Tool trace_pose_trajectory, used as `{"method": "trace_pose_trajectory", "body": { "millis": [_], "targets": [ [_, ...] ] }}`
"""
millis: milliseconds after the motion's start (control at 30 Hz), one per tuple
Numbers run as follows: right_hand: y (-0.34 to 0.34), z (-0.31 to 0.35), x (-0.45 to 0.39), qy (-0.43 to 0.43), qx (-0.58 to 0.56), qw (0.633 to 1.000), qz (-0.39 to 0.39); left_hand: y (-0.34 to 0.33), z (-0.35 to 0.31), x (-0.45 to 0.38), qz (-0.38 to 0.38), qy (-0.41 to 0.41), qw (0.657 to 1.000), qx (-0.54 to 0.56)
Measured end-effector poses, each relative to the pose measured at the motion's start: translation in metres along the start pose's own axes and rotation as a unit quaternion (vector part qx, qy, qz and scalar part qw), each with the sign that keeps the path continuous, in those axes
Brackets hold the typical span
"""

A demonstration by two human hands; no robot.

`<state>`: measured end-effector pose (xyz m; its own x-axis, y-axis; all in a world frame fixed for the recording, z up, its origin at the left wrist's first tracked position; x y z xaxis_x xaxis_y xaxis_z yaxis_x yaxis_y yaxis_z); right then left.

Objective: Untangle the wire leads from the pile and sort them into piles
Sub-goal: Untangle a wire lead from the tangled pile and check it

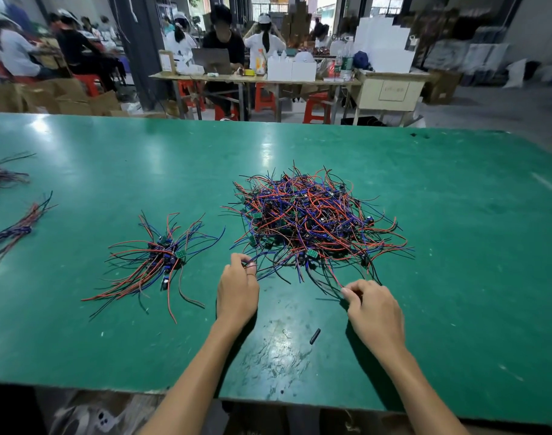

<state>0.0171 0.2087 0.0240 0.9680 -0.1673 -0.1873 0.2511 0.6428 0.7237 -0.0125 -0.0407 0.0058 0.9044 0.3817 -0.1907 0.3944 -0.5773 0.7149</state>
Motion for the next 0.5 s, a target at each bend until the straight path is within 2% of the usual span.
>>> {"method": "trace_pose_trajectory", "body": {
  "millis": [167,233,367,433,500],
  "targets": [
    [0.010,-0.006,0.008,-0.052,-0.193,0.979,0.028,0.005,0.002,0.002,-0.017,0.001,0.993,0.113],
    [0.014,-0.006,0.009,-0.114,-0.309,0.943,0.044,0.006,0.000,0.004,-0.026,-0.013,0.989,0.144],
    [0.025,0.002,0.009,-0.276,-0.558,0.772,0.125,0.006,-0.002,0.006,-0.010,-0.066,0.985,0.160],
    [0.028,0.005,0.011,-0.315,-0.629,0.694,0.155,0.006,-0.002,0.006,-0.003,-0.078,0.984,0.159],
    [0.028,0.009,0.013,-0.317,-0.682,0.636,0.175,0.007,-0.004,0.006,-0.009,-0.084,0.983,0.163]
  ]
}}
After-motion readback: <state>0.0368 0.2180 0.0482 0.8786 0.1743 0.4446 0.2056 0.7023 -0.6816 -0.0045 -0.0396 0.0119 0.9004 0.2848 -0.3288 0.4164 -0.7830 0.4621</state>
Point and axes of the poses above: each hand's wrist, its own x-axis away from the middle knuckle, its own y-axis out of the back of the hand, z = x × y, the point moved 1 cm from there along -x, towards the middle knuckle, and after that the axes turned 10 degrees about -x, right-handed, at the moved point
